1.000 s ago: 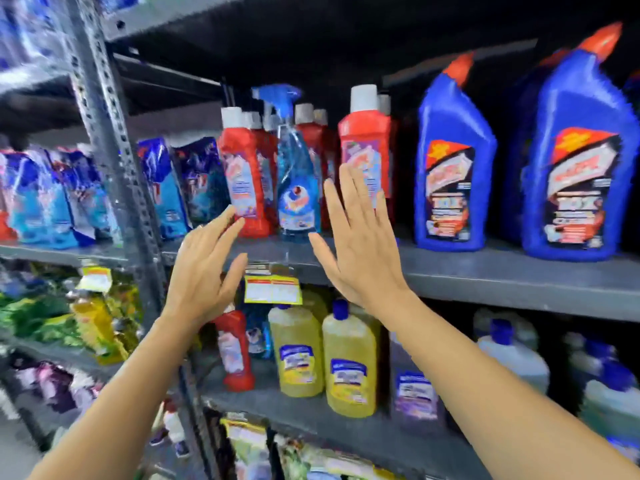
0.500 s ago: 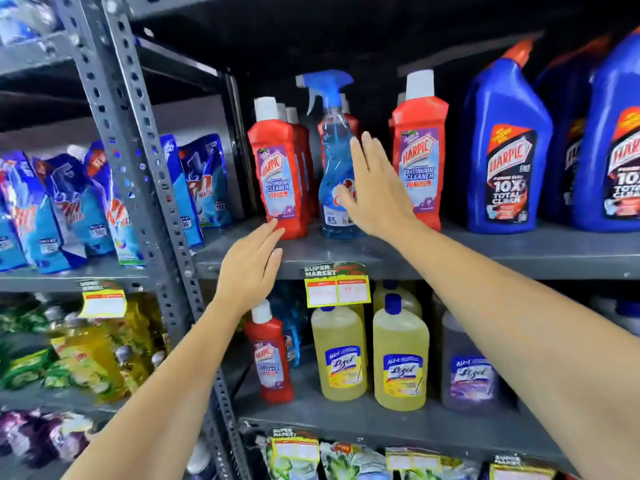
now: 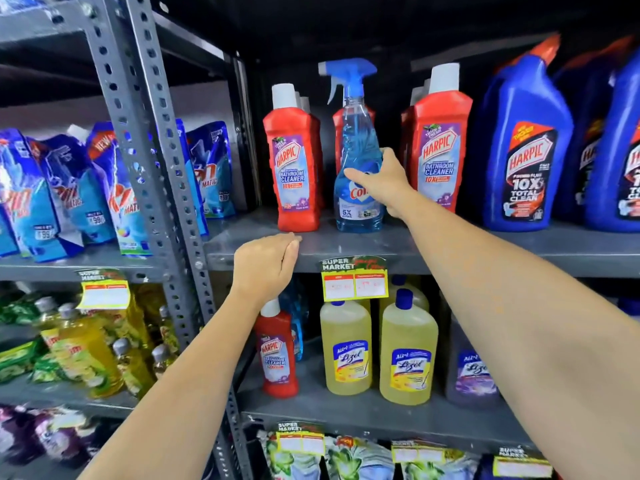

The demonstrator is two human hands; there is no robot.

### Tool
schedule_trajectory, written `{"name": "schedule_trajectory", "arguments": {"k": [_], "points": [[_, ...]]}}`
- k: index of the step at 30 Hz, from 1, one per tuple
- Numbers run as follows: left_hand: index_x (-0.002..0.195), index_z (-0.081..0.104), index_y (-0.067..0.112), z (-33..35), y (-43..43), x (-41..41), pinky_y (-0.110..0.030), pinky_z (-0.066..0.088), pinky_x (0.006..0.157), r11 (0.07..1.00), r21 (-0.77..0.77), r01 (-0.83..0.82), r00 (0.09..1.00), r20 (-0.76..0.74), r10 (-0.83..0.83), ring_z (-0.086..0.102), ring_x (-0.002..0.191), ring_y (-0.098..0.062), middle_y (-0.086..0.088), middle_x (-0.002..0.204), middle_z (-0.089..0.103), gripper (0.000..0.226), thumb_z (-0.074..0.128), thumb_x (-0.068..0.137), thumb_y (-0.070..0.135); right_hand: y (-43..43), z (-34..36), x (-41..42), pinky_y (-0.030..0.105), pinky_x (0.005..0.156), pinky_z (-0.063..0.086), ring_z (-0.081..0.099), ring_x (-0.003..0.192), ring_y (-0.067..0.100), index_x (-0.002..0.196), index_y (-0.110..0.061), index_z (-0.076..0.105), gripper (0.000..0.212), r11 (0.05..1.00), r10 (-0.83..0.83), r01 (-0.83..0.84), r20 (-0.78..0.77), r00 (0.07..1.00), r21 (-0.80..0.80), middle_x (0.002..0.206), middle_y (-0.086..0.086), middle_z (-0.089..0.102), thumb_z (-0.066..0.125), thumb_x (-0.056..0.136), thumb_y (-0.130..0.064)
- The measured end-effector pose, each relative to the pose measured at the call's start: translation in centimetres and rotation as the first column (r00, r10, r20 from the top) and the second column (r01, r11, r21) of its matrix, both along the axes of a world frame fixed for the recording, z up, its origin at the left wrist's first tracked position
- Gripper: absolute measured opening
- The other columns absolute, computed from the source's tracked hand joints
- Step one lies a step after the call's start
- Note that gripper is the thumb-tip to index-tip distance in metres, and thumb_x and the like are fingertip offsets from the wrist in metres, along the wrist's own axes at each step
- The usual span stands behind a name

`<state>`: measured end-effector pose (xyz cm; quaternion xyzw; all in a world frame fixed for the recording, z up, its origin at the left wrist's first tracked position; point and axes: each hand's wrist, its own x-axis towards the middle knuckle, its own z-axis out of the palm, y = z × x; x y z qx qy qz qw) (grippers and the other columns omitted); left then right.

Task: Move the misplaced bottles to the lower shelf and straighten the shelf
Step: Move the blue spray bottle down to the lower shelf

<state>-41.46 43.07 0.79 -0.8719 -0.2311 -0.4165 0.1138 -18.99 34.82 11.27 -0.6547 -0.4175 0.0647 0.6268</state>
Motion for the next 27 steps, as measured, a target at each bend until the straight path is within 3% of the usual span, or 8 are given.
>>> {"name": "schedule_trajectory", "arguments": {"k": [10,15,17,19,22,24,27], "points": [[0.102,0.076,0.011,-0.4,0.2,0.2,-0.045,0.056,0.067,0.998,0.053,0.017,0.999,0.046,-0.02,0.072,0.089,-0.029,-0.008,0.099,0.077,0.046,0.034,0.1,0.031,0.2,0.2,0.5,0.04,0.088,0.058,0.068,0.1,0.018,0.113,-0.016,0.045,0.057,0.999,-0.022,0.021,0.019,1.0,0.043,0.112,0.003,0.066,0.085,0.074,-0.025],[0.092,0.071,0.004,-0.3,-0.3,0.0,-0.051,0.052,0.067,0.998,0.068,0.008,1.0,0.02,-0.009,0.068,0.081,-0.037,-0.015,0.087,0.074,0.045,0.032,0.101,0.025,-1.0,-0.4,-0.7,0.027,0.076,0.058,0.066,0.091,0.008,0.107,-0.02,0.044,0.055,0.988,-0.025,0.021,0.026,0.999,0.156,0.105,-0.002,0.065,0.086,0.072,-0.025],[0.099,0.07,0.005,-0.6,-0.7,-0.2,-0.049,0.051,0.077,0.999,0.038,0.013,0.999,0.048,-0.015,0.067,0.091,-0.036,-0.014,0.097,0.074,0.045,0.031,0.101,0.028,-1.9,-0.4,-1.7,0.022,0.073,0.057,0.068,0.092,0.008,0.107,-0.019,0.044,0.053,0.975,0.036,-0.036,0.006,0.999,0.217,0.103,-0.004,0.066,0.085,0.074,-0.023],[0.119,0.065,0.007,-1.7,-1.2,-0.6,-0.047,0.043,0.097,1.0,-0.004,-0.002,0.999,0.053,0.002,0.06,0.114,-0.031,-0.012,0.12,0.068,0.045,0.034,0.1,0.034,-3.2,-0.4,-2.9,0.016,0.067,0.055,0.069,0.086,0.004,0.106,-0.019,0.045,0.049,0.961,0.107,-0.105,0.007,0.994,0.255,0.1,-0.006,0.067,0.084,0.076,-0.022],[0.145,0.04,0.008,-4.4,-2.0,-1.7,-0.049,0.018,0.12,1.0,-0.017,-0.013,1.0,0.007,0.013,0.03,0.144,-0.028,-0.012,0.152,0.041,0.053,0.04,0.1,0.036,-5.3,-0.5,-5.2,0.019,0.071,0.057,0.071,0.085,0.002,0.103,-0.024,0.048,0.045,0.943,0.198,-0.204,0.051,0.979,0.262,0.101,-0.006,0.07,0.083,0.076,-0.026],[0.151,0.029,0.011,-6.6,-2.6,-2.5,-0.047,0.01,0.121,0.999,-0.051,0.01,0.999,0.038,-0.008,0.012,0.151,-0.027,-0.011,0.162,0.022,0.057,0.041,0.1,0.035,-6.5,-1.2,-7.1,0.023,0.076,0.058,0.072,0.089,0.005,0.101,-0.027,0.05,0.044,0.924,0.258,-0.268,0.074,0.963,0.274,0.102,-0.006,0.072,0.083,0.074,-0.028],[0.146,0.038,0.011,-11.2,-3.7,-3.7,-0.047,0.013,0.12,0.994,-0.098,0.043,0.998,0.04,-0.039,0.01,0.151,-0.027,-0.013,0.162,0.018,0.051,0.04,0.1,0.033,-7.9,-3.7,-9.6,0.027,0.079,0.058,0.072,0.091,0.007,0.102,-0.028,0.051,0.047,0.904,0.31,-0.319,0.076,0.948,0.285,0.099,-0.006,0.073,0.083,0.068,-0.033]]}}
